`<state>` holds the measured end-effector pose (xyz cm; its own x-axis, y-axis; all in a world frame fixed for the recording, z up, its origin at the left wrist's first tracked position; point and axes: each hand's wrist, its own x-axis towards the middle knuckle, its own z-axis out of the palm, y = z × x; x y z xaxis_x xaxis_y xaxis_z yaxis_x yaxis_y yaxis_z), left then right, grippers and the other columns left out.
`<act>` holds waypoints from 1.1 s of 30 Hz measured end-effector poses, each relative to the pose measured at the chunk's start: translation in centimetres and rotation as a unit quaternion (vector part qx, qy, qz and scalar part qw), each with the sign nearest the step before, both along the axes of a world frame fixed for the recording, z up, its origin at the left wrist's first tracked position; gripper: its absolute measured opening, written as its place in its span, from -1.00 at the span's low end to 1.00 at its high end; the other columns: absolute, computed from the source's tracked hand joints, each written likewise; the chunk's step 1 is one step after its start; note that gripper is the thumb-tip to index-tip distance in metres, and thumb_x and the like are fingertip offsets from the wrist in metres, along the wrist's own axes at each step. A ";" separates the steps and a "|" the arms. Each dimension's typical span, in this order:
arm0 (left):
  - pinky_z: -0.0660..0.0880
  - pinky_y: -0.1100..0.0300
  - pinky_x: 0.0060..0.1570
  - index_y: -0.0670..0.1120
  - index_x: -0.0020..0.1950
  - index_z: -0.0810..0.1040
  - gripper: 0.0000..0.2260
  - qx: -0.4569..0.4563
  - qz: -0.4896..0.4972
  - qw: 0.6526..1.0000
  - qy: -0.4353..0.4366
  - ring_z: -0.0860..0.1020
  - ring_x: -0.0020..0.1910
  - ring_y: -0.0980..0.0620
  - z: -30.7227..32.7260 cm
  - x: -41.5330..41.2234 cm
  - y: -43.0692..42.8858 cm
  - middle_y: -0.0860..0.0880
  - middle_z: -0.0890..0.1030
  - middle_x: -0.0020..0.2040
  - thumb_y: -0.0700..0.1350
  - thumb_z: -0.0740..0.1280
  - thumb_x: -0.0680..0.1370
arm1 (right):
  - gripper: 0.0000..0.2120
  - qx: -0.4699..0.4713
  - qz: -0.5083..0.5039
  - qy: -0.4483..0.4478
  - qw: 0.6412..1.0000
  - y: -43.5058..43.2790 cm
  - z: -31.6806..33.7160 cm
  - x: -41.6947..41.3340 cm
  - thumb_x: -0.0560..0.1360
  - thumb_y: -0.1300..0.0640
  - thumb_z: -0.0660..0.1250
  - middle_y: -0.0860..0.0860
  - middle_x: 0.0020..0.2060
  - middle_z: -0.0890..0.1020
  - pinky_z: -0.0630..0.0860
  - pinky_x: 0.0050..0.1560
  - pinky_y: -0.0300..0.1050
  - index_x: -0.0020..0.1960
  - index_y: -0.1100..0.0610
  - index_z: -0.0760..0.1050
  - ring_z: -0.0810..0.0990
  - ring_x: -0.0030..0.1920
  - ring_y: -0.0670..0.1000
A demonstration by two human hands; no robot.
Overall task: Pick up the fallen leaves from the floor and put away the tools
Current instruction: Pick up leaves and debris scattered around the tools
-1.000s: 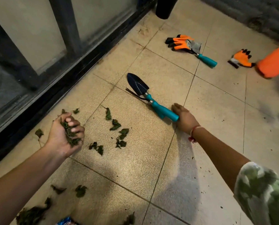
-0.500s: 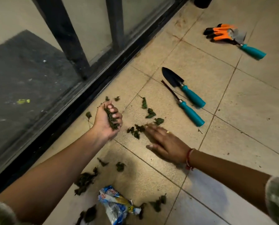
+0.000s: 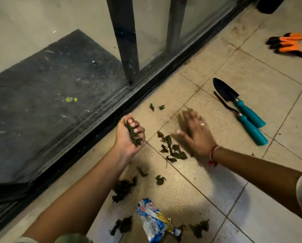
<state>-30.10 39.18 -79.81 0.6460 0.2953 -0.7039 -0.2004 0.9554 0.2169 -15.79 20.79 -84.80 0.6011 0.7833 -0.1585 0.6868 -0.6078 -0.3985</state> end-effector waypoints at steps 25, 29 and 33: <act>0.11 0.38 -0.66 -0.03 -0.57 0.37 -0.69 -0.038 0.109 0.993 -0.008 0.30 -0.67 0.18 -2.8 -10.9 3.6 0.09 0.34 -0.63 -0.07 0.25 0.38 | -0.43 0.064 0.387 0.067 0.918 8.6 0.3 -12.1 0.57 -0.21 0.01 0.11 0.36 0.39 0.34 0.32 -0.01 0.43 0.12 0.31 0.33 0.36 0.07; 0.15 0.38 -0.71 -0.01 -0.55 0.38 -0.70 -0.037 0.090 0.995 0.007 0.31 -0.67 0.18 -2.4 -12.0 3.2 0.09 0.35 -0.63 -0.08 0.26 0.39 | -0.50 0.091 0.201 0.096 0.971 10.9 0.3 -12.1 0.60 -0.13 0.11 0.04 0.45 0.26 0.21 0.42 -0.03 0.48 0.04 0.24 0.24 0.42 0.05; 0.12 0.38 -0.70 -0.02 -0.56 0.38 -0.69 -0.034 0.090 0.995 0.004 0.30 -0.68 0.18 -2.0 -13.7 3.8 0.09 0.35 -0.63 -0.08 0.25 0.40 | -0.47 0.014 0.312 0.048 0.949 11.8 0.0 -13.3 0.61 -0.18 -0.01 0.06 0.47 0.25 0.05 0.49 0.00 0.50 0.05 0.18 0.14 0.49 0.06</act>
